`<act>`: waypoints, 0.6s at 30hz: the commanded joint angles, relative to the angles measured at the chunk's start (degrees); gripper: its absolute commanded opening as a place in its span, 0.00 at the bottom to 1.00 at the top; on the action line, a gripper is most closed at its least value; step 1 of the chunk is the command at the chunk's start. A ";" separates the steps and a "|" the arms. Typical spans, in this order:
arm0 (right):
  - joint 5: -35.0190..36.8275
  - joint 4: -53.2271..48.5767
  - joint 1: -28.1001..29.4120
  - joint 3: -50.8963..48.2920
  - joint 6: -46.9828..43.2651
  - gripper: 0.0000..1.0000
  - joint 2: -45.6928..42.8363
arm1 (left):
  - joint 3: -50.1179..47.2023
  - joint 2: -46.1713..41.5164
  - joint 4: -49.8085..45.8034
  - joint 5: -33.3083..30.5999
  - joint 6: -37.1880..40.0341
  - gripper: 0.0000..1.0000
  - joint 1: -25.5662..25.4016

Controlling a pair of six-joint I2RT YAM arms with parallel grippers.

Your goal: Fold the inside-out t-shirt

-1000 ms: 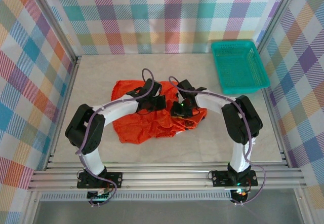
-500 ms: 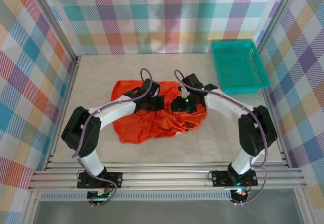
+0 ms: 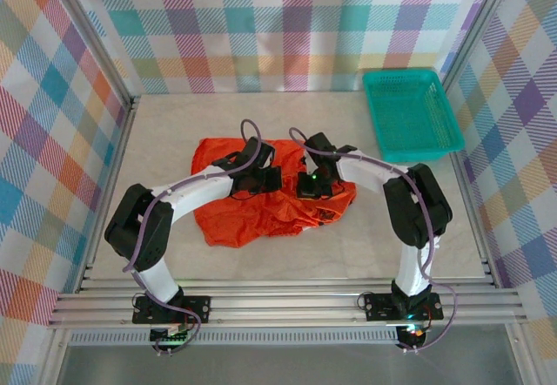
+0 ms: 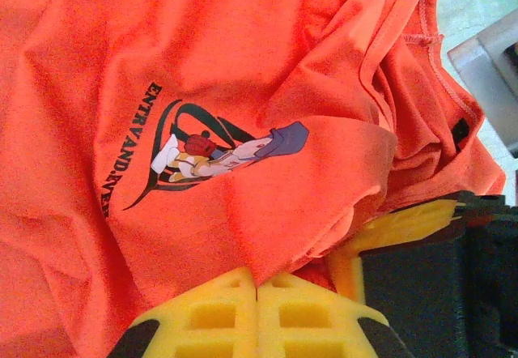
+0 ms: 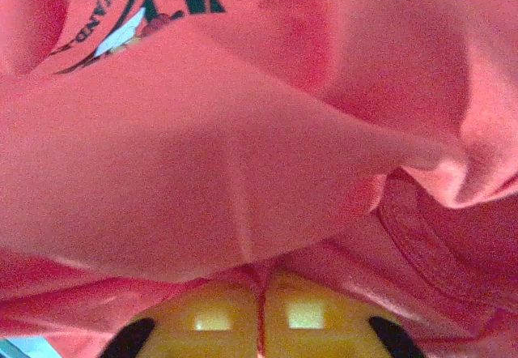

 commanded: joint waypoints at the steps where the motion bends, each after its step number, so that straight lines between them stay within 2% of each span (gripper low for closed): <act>1: 1.38 -2.47 -0.46 2.40 -1.41 0.02 -2.58 | -0.61 -1.67 -0.58 0.25 0.44 0.00 0.08; 5: 2.24 -6.78 -1.21 3.02 -3.28 0.00 -7.61 | 0.00 -2.14 -2.39 -1.08 1.93 0.00 0.08; 7: 0.14 -7.58 -1.90 2.15 -4.08 0.00 -11.86 | 0.10 -2.39 -2.95 -1.49 2.43 0.00 0.08; 10: -8.55 -7.03 -4.74 -0.57 -4.62 0.00 -19.51 | 0.31 -2.49 -3.00 -0.79 2.55 0.00 0.13; 14: -25.21 -4.50 -13.10 -5.43 -1.33 0.00 -28.12 | 0.71 -3.71 -2.59 1.81 1.78 0.00 -0.16; 16: -29.34 -3.54 -16.12 -7.57 -0.50 0.00 -29.97 | 0.80 -4.85 -2.06 2.90 1.49 0.00 -0.35; 18: -30.27 -2.15 -17.56 -9.65 -0.34 0.00 -29.81 | 0.88 -6.09 -1.15 4.38 1.19 0.00 -0.53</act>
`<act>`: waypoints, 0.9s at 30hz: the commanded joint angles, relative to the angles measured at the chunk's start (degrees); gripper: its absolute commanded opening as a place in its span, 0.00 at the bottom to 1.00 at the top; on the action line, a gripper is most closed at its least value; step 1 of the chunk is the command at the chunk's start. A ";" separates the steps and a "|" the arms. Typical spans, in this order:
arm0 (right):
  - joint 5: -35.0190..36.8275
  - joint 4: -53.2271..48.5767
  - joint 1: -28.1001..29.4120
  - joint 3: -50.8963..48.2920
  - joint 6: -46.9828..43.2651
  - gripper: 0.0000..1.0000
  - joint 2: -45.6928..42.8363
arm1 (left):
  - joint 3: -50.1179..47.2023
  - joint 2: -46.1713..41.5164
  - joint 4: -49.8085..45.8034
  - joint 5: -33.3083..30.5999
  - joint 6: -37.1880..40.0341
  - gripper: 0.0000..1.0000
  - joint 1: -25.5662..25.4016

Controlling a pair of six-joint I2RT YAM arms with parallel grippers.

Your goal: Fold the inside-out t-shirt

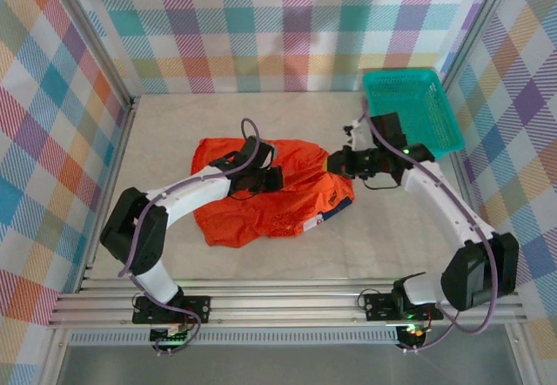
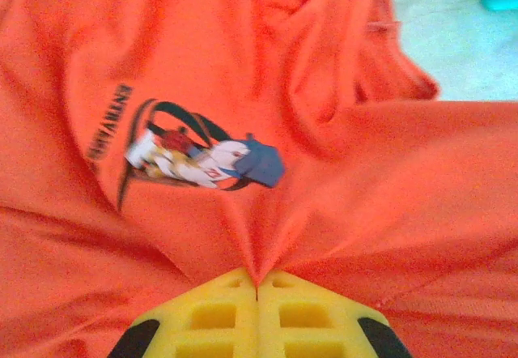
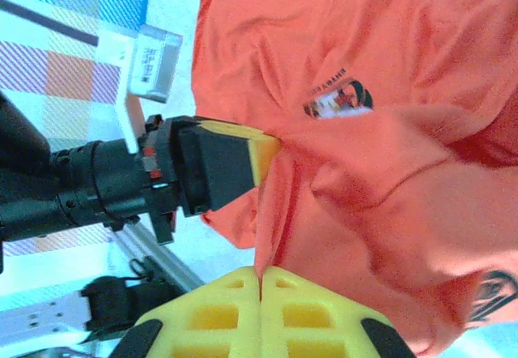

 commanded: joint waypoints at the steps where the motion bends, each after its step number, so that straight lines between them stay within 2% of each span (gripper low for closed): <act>1: -9.46 2.40 -1.93 -4.00 1.22 0.00 1.69 | 0.84 -3.48 0.03 2.30 -0.15 0.02 -0.17; 2: -9.79 3.54 -2.04 -4.80 1.34 0.00 2.98 | 0.80 -3.89 0.50 3.34 0.04 0.08 -0.31; 5: -10.19 7.31 -2.04 -7.22 1.68 0.00 6.98 | 0.55 -5.11 3.88 7.44 2.53 0.44 -1.11; 6: -10.24 8.19 -2.04 -7.75 1.84 0.00 8.00 | 0.16 -5.45 4.76 8.93 3.90 0.53 -1.63; 9: -10.80 10.48 -2.03 -9.25 2.43 0.00 9.74 | -1.35 -5.13 8.12 13.47 8.54 0.65 -3.05; 12: -10.51 9.98 -2.44 -9.09 2.22 0.00 10.18 | -4.27 -3.05 13.47 15.00 11.91 0.85 -4.02; 13: -10.52 9.85 -2.62 -8.92 2.11 0.00 10.22 | -5.85 -2.56 16.04 15.72 14.62 0.89 -4.41; 16: -10.50 8.85 -2.99 -8.35 1.68 0.00 10.08 | -9.70 -1.84 21.72 14.35 22.10 0.89 -5.26; 19: -10.50 8.02 -3.26 -8.03 1.40 0.00 9.72 | -9.63 -0.26 20.97 11.70 27.91 0.87 -5.25; 27: -11.28 7.65 -3.37 -7.68 1.38 0.00 8.84 | -4.11 7.79 19.08 9.73 34.60 0.79 -5.32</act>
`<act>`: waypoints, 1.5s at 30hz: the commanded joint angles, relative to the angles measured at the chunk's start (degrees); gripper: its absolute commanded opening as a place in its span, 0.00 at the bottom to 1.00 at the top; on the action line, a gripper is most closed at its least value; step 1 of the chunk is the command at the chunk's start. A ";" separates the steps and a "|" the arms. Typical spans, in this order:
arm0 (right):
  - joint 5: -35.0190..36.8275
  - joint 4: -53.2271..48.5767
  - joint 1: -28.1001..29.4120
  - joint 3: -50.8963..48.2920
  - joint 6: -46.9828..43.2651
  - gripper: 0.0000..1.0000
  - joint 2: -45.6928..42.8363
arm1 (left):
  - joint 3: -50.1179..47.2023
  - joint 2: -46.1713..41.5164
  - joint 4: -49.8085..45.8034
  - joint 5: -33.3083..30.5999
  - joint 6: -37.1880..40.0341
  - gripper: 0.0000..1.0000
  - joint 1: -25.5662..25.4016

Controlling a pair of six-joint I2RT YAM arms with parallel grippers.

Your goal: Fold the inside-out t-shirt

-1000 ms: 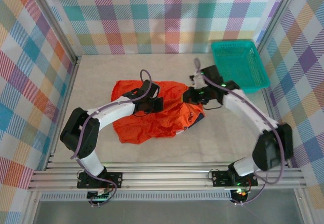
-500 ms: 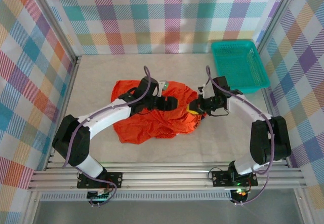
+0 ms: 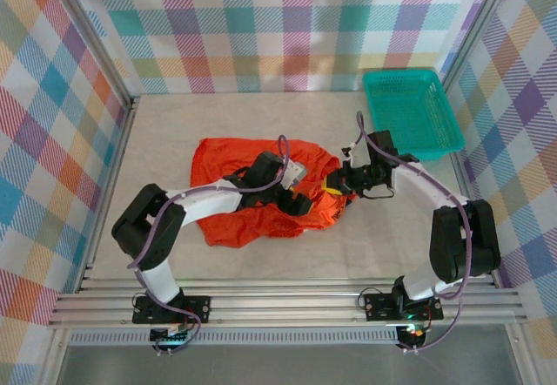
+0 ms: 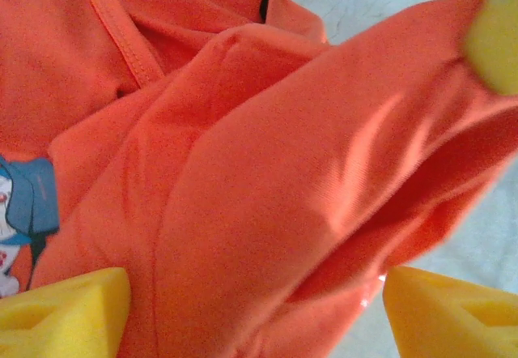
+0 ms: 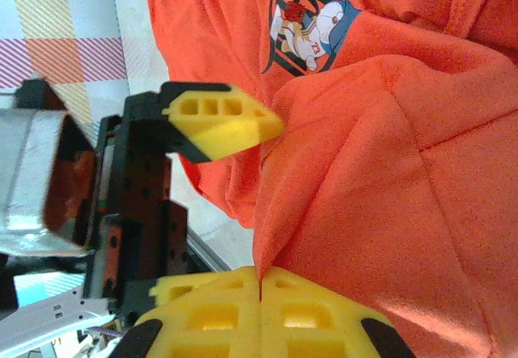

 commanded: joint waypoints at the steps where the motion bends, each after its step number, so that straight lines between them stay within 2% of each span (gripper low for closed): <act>1: -2.14 -0.43 -0.29 1.80 -0.59 0.00 -1.65 | 2.86 2.62 1.67 -1.75 5.79 0.77 -0.25; 2: -2.44 -0.52 -0.25 1.89 -0.60 0.00 -1.85 | 3.70 3.53 1.28 -1.96 6.34 0.71 -0.19; 3: -2.45 -0.53 -0.25 1.89 -0.72 0.00 -1.94 | 4.74 4.18 0.38 -1.21 6.93 0.55 -0.12; 4: -2.46 -0.65 -0.25 1.91 -0.93 0.00 -2.09 | 6.65 5.58 -1.62 0.23 7.63 0.22 0.03; 5: -2.11 -0.95 -0.25 1.81 -1.31 0.00 -2.23 | 8.92 6.62 -4.33 1.60 7.74 0.02 0.14; 6: -1.42 -1.47 -0.30 1.80 -1.70 0.00 -2.30 | 10.62 7.48 -6.54 2.70 7.67 0.00 0.26; 10: 4.35 -5.23 -0.43 1.74 -4.79 0.00 -2.11 | 15.16 6.24 -14.46 3.05 7.65 0.00 0.60; 14: 16.17 -8.22 -0.46 -0.07 -7.34 0.00 -2.19 | 18.38 0.06 -22.45 4.49 7.14 0.00 0.97; 17: 24.63 -8.57 -0.46 -0.96 -6.27 0.00 -1.52 | 21.51 -2.43 -26.75 10.50 4.94 0.00 1.33; 18: 25.41 -7.46 -0.42 -1.08 -5.54 0.00 -1.30 | 22.30 -2.55 -27.27 13.11 3.53 0.00 1.33; 21: 23.83 -1.85 -0.29 -0.59 -1.80 0.00 -0.56 | 20.80 -2.33 -23.12 16.88 -3.09 0.00 1.33; 22: 23.05 -0.79 -0.08 0.31 -0.62 0.04 -0.18 | 19.46 -2.00 -20.89 16.71 -4.87 0.00 1.34; 23: 22.45 -0.33 0.32 1.60 0.65 0.14 0.32 | 17.95 -1.35 -18.33 16.47 -6.75 0.00 1.42; 26: 23.65 -1.21 2.12 4.07 3.23 0.23 -0.79 | 15.95 2.42 -11.40 17.01 -14.23 0.00 2.15; 29: 25.57 -2.55 2.74 1.92 6.71 0.27 -5.02 | 14.04 5.71 -3.59 18.94 -24.91 0.00 3.40; 32: 22.68 1.63 3.46 -4.43 11.53 0.25 -11.22 | 10.93 6.26 4.70 18.37 -31.93 0.00 4.14; 35: 20.34 7.34 4.88 -10.26 16.43 0.20 -16.57 | 10.73 5.89 4.81 15.66 -32.77 0.00 4.34; 38: 20.55 10.97 6.80 -12.96 19.46 0.19 -17.83 | 12.05 5.67 2.01 13.83 -31.96 0.00 4.49; 43: 21.87 19.19 9.69 -14.30 23.43 0.18 -12.01 | 12.59 5.10 0.27 11.84 -32.51 0.00 4.67; 45: 23.04 21.89 10.49 -14.04 24.61 0.26 -8.31 | 11.94 4.93 1.40 11.73 -33.44 0.00 4.68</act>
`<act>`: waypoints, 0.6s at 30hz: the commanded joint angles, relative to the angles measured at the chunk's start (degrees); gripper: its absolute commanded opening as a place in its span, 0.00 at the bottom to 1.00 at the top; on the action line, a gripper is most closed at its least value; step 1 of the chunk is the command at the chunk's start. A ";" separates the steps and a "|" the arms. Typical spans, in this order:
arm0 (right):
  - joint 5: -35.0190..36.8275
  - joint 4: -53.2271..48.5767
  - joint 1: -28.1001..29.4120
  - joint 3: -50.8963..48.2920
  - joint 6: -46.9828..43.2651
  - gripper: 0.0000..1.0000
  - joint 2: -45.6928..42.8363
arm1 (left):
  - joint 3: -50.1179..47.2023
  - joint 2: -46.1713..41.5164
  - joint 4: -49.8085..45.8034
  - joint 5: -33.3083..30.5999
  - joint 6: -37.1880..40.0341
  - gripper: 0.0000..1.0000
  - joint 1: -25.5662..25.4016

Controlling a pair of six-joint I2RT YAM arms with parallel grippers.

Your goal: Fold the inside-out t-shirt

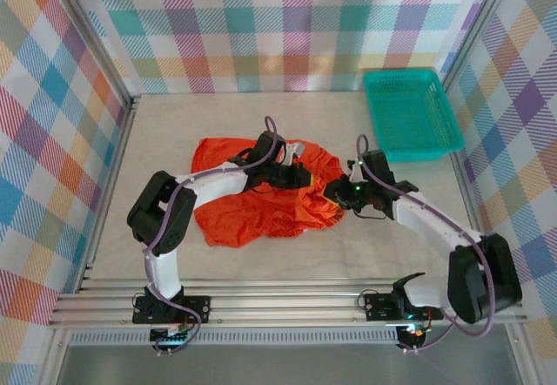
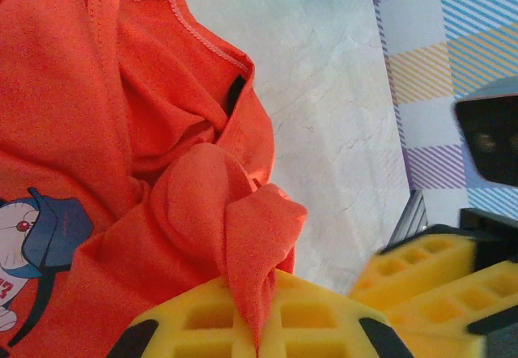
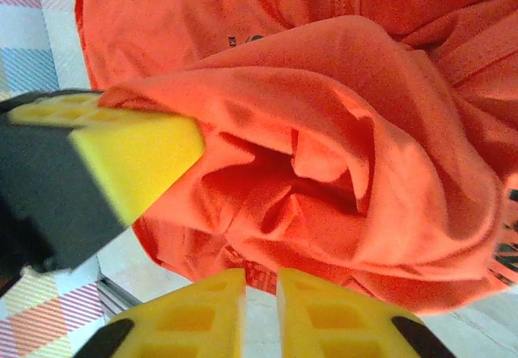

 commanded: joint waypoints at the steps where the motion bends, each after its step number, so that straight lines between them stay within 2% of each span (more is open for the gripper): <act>1: 2.28 8.02 1.30 -0.23 3.96 0.27 5.32 | 0.68 -1.86 1.90 -0.94 -2.24 0.00 0.36; 5: 3.80 11.88 2.18 0.38 6.10 0.35 12.36 | -0.15 -2.21 2.96 -1.28 -3.09 0.00 0.41; 7: 6.03 12.27 3.04 0.96 6.84 0.45 14.67 | -0.34 -2.23 3.53 -1.38 -3.48 0.00 0.38; 12: 8.96 13.87 3.56 3.02 10.10 0.46 20.28 | -0.68 -1.51 4.84 -0.87 -4.39 0.00 0.36; 13: 8.93 14.12 3.56 3.38 10.50 0.43 21.01 | -0.84 -1.51 4.98 -0.82 -4.50 0.00 0.38; 16: 7.16 13.72 3.56 4.46 10.57 0.14 21.80 | -1.52 -2.01 4.95 -0.82 -4.26 0.00 0.41; 18: 5.80 11.92 3.55 4.64 9.54 0.00 19.66 | -1.82 -2.51 4.27 -1.08 -3.83 0.00 0.82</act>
